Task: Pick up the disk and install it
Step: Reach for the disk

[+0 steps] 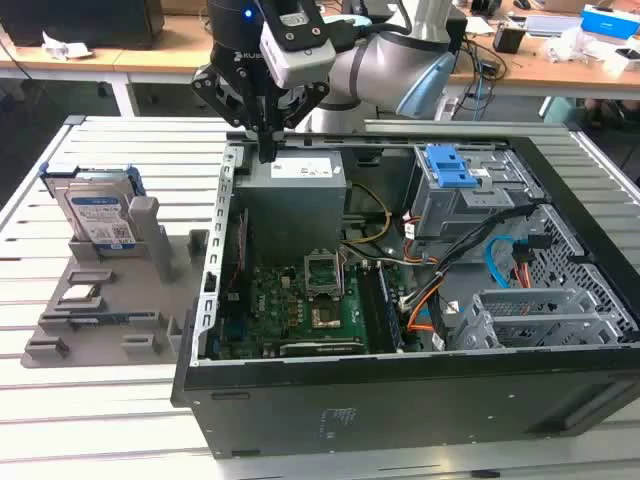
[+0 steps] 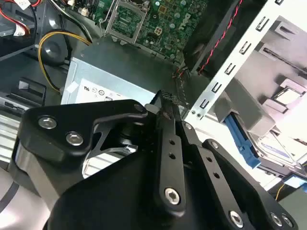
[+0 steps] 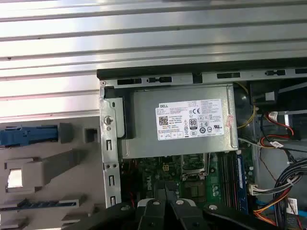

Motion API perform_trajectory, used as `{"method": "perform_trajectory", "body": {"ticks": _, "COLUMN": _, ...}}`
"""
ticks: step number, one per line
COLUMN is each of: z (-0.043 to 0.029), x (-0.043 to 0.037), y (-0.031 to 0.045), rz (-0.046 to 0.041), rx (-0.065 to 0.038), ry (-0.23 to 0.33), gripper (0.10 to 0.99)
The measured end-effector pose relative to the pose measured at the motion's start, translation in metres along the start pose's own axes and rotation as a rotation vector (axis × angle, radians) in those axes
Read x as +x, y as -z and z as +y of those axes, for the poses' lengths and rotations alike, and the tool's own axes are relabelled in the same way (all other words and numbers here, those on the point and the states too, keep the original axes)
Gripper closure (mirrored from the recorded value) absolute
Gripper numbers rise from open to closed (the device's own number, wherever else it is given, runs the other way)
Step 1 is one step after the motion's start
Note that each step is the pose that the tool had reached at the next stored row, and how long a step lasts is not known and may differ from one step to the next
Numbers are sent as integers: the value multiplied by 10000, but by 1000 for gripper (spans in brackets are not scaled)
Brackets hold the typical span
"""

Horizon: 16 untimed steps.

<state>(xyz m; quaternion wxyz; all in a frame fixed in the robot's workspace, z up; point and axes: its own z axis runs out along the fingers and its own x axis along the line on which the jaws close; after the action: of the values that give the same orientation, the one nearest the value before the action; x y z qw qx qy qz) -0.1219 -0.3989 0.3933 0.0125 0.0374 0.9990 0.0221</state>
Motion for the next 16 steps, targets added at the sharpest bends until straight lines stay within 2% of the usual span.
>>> {"method": "perform_trajectory", "body": {"ticks": 1, "z": -1, "x": 13, "y": 0, "rz": 0, "rx": 0, "ry": -1, "gripper": 980}}
{"method": "perform_trajectory", "body": {"ticks": 6, "z": -15, "x": 204, "y": 6, "rz": 0, "rx": 1, "ry": -1, "gripper": 980}}
{"method": "perform_trajectory", "body": {"ticks": 10, "z": -30, "x": 404, "y": 11, "rz": 0, "rx": 1, "ry": -1, "gripper": 980}}
{"method": "perform_trajectory", "body": {"ticks": 15, "z": -40, "x": 536, "y": 14, "rz": 0, "rx": 0, "ry": -1, "gripper": 980}}
{"method": "perform_trajectory", "body": {"ticks": 16, "z": -43, "x": 584, "y": 16, "rz": 0, "rx": 0, "ry": -1, "gripper": 980}}
